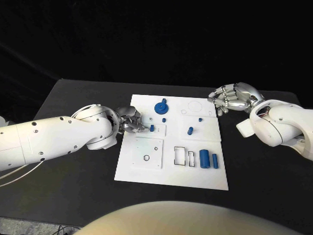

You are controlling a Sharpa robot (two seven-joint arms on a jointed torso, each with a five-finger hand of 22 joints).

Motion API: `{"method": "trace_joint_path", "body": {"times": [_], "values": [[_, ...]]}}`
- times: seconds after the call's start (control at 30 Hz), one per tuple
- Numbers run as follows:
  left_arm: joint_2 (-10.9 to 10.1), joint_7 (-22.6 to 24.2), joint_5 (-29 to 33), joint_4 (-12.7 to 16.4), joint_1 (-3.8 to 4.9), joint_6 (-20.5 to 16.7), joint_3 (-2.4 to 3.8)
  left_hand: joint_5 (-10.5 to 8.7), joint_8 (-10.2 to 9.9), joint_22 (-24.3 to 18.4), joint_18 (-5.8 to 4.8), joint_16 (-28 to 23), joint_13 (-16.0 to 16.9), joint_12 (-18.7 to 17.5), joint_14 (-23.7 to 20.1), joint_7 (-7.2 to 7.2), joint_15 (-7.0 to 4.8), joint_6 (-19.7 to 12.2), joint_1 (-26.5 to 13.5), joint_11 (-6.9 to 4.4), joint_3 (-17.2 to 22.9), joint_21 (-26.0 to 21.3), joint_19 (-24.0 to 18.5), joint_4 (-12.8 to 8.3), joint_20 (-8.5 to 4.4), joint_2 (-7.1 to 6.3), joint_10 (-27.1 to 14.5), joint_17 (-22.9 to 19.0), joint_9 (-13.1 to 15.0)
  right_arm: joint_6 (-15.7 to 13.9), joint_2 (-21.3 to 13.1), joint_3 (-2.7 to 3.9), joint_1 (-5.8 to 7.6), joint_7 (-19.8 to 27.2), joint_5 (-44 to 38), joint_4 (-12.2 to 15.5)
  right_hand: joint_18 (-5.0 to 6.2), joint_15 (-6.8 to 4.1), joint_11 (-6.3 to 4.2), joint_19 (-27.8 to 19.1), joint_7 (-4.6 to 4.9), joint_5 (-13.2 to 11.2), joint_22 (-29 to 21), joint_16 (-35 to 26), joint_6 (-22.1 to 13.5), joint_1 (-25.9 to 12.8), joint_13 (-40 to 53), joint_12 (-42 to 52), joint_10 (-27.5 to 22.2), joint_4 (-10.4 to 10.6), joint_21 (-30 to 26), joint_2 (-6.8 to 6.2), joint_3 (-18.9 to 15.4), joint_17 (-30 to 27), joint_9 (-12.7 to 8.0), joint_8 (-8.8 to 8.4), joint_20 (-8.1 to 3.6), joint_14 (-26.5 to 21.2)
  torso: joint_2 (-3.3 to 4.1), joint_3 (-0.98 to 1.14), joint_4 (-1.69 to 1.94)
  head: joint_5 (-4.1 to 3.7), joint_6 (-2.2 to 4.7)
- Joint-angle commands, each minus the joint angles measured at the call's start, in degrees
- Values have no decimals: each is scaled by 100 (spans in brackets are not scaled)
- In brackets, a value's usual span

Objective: Assemble the parts on the task board

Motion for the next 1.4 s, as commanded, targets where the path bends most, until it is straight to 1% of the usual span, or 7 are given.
{"method": "trace_joint_path", "body": {"times": [0.03, 0.13, 0.4, 0.53, 0.67, 1.03, 1.4], "values": [[11, 38, 72, 14, -4, 107, 0, 10, 35, 9, -47, -15, 3, 25, 444, -42, -49, -7, 93, -8, 115, 29, 45, -5, -13, 13, 40, 983, -22, 36, 4, 1, -4, 30, -15, -4, 77, -15, -29, 30, 0, 30, -8, 7, -12, 66, -9, -35, 10, -7, -38, -11, 42, -5, 5, 25, 7, 2, 1, 0, -1, 2, 0], [12, 45, 101, 10, -4, 111, 0, 6, 48, 13, -47, -15, -10, 22, 444, -51, -58, -15, 152, -18, 272, 31, 45, -10, -23, 23, 40, 982, -50, 37, 5, 1, -5, 30, -15, -5, 77, -15, -29, 30, 0, 30, -8, 7, -12, 66, -9, -35, 10, -7, -38, -11, 42, -5, 5, 25, 7, 2, 0, 1, -2, 1, 0], [13, 116, 349, 20, -4, 103, 0, 0, 163, 28, -47, -16, -59, 11, 444, -63, -76, -109, 391, -37, 1307, 30, 39, -133, -46, -3, 36, 982, -139, 43, 6, 1, -6, 28, -15, -13, 77, -15, -29, 30, 0, 30, -8, 7, -12, 66, -9, -35, 10, -7, -38, -11, 42, -5, 5, 25, 7, 2, 1, 2, -3, 14, 0], [13, 169, 491, 26, -4, 87, 0, -2, 302, 45, -50, -17, -85, 15, 444, -57, -71, -185, 294, -29, 2008, 37, 39, -333, -38, -85, 61, 982, -147, 49, 7, 1, -7, 25, -17, -14, 76, -16, -29, 35, 1, 48, -12, 14, -12, 72, -14, -37, 11, -9, -42, -9, 50, -1, 4, 27, 6, 8, -4, 5, -2, 7, 0], [12, 215, 578, 29, -4, 67, 0, -13, 413, 63, -52, -17, -109, 10, 444, -40, -62, -247, 155, -19, 2498, 45, 40, -558, -30, -96, 73, 982, -145, 57, 6, 1, -8, 22, -18, -15, 76, -16, -29, 35, 1, 48, -12, 14, -12, 72, -14, -37, 11, -9, -42, -9, 50, -1, 4, 27, 6, 8, -3, 5, -3, 6, 0], [-14, 305, 827, 126, -3, 111, 6, -21, 515, 72, -51, -17, -117, 17, 444, -36, -61, -275, -39, -18, 2896, 46, 35, -838, -25, -169, 91, 982, -154, 127, 1, 1, -8, 16, -20, -14, 76, -16, -29, 38, 1, 55, -14, 8, -13, 71, -17, -38, 13, -9, -45, -15, 51, -12, 4, 27, 5, 4, 1, 1, -5, 3, 0], [-99, 367, 917, 200, 8, 153, 76, -24, 573, 102, -55, -17, -105, 31, 444, -41, -66, -258, -154, -25, 3181, 66, 40, -1070, -28, -181, 122, 982, -172, 155, 5, 1, -9, 11, -20, -17, 76, -16, -29, 38, 1, 55, -14, 8, -13, 71, -17, -38, 13, -9, -45, -15, 51, -12, 4, 27, 5, 4, -1, 4, -2, 1, 0]]}}
